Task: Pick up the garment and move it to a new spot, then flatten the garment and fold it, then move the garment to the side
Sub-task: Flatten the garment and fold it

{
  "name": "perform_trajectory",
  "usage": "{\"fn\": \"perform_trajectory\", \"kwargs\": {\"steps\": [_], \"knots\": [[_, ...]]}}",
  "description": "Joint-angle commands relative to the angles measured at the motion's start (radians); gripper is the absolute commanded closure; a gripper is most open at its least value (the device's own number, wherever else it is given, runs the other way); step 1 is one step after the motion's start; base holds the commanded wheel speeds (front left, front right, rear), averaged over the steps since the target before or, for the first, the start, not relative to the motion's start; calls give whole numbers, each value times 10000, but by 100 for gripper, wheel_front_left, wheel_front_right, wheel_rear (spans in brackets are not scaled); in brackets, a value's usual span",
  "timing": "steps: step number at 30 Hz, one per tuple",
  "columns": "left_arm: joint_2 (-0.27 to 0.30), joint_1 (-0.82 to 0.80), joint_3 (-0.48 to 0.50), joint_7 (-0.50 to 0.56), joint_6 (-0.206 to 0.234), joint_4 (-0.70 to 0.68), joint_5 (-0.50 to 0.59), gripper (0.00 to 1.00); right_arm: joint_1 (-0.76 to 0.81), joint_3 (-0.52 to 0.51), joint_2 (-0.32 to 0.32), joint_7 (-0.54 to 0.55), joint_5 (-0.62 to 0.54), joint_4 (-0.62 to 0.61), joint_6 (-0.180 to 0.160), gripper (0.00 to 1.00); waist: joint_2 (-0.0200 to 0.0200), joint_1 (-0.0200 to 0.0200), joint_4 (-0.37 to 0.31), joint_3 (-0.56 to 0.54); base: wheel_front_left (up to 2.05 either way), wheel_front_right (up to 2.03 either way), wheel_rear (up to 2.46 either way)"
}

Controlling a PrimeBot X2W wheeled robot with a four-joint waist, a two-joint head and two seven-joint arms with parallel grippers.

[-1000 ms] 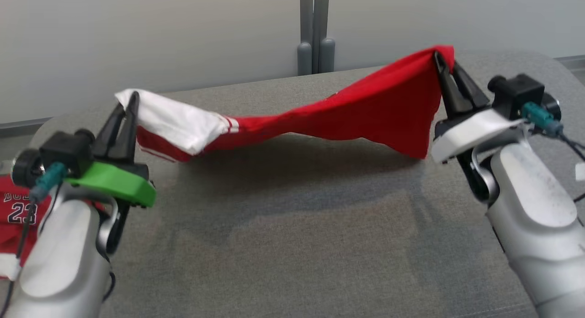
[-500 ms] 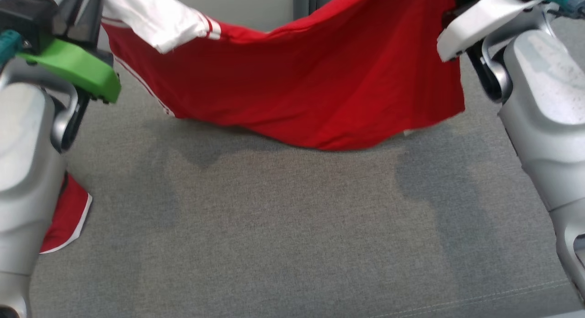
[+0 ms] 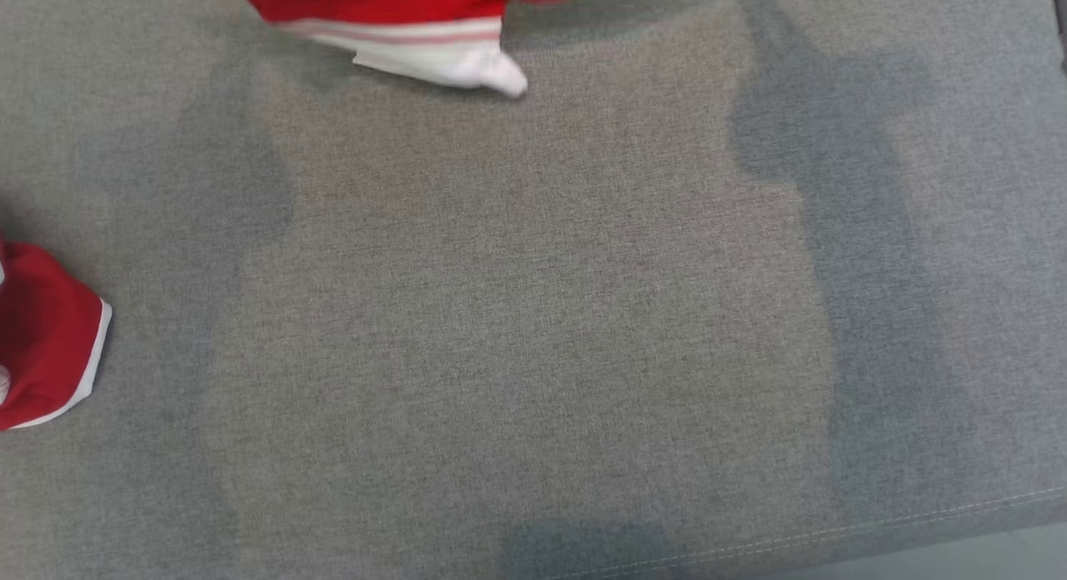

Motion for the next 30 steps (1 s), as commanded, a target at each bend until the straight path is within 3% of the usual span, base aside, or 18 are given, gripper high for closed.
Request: {"fn": "perform_trajectory", "kwargs": {"steps": [1,7,16,23,30], "knots": [[-66,-690,23,-68,117,-219,285,100,-416,-353,6,-1,-371,-105,-11,100,0,-4,86,311,0,0,0],[-232,-1657,242,-54,230,-947,813,100,-423,-1802,126,-1,-1480,-465,-11,100,0,-4,195,610,0,0,0],[-476,138,980,-42,28,-1608,314,100,1044,-2702,-200,-1,-1660,-382,-11,100,0,-4,363,1574,0,0,0],[-1046,2959,1938,-44,-46,-2340,76,100,2939,-2370,-357,-1,-475,-255,-12,100,0,-4,426,1857,0,0,0],[-1882,6352,2893,-45,-268,-2783,90,100,5694,-1306,-672,-1,1438,-672,-12,100,0,-4,431,1023,0,0,0]]}}
